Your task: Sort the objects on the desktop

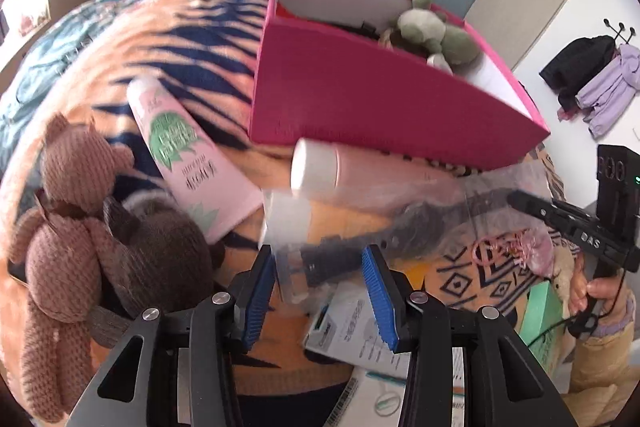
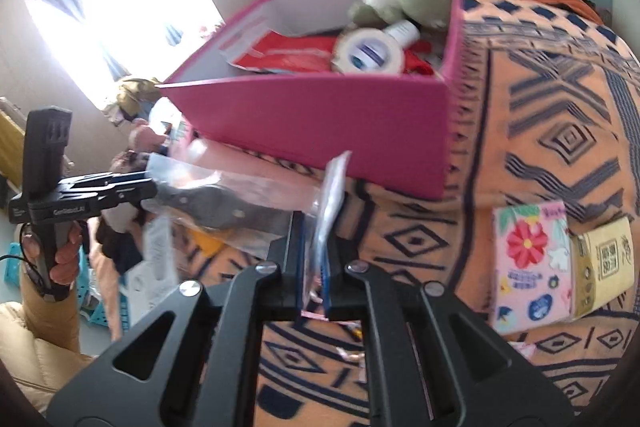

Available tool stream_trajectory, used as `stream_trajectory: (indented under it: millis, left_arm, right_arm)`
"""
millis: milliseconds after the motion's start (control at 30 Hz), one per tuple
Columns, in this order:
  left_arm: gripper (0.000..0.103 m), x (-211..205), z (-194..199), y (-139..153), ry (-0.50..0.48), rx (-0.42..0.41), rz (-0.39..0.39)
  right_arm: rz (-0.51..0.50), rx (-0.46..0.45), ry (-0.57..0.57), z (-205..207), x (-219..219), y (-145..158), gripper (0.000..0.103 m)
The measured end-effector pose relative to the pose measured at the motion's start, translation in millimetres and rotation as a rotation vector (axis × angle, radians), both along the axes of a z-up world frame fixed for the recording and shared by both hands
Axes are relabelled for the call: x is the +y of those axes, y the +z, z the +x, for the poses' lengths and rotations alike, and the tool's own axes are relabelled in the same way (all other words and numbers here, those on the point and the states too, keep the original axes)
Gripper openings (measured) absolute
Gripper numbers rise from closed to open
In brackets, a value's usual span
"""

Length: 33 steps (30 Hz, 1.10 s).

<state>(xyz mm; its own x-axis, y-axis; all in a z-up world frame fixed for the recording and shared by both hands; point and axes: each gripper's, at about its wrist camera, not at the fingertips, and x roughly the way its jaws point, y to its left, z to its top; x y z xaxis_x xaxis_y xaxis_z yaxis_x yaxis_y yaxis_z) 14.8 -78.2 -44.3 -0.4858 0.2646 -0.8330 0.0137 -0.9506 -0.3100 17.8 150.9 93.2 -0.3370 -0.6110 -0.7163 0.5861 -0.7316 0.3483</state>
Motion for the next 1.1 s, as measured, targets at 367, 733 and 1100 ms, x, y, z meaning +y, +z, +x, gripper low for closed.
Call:
stream_trajectory:
  millis: [367,733,1100]
  left_arm:
    - [0.04,4.8,1.4,5.9,-0.019,0.012,0.009]
    - [0.039,2.8,1.3,33.1,0.001,0.09,0.031]
    - [0.041,-2.1,-2.8,69.3,0.001,0.181,0.03]
  right_arm:
    - [-0.028,-0.114,0.039,-11.5,-5.3,-28.7,0.014]
    - [-0.077,-0.011,0.045,6.5,-2.9,5.8,0.012]
    - [-0.122,0.088,0.063,11.7,0.1,52.3,0.012]
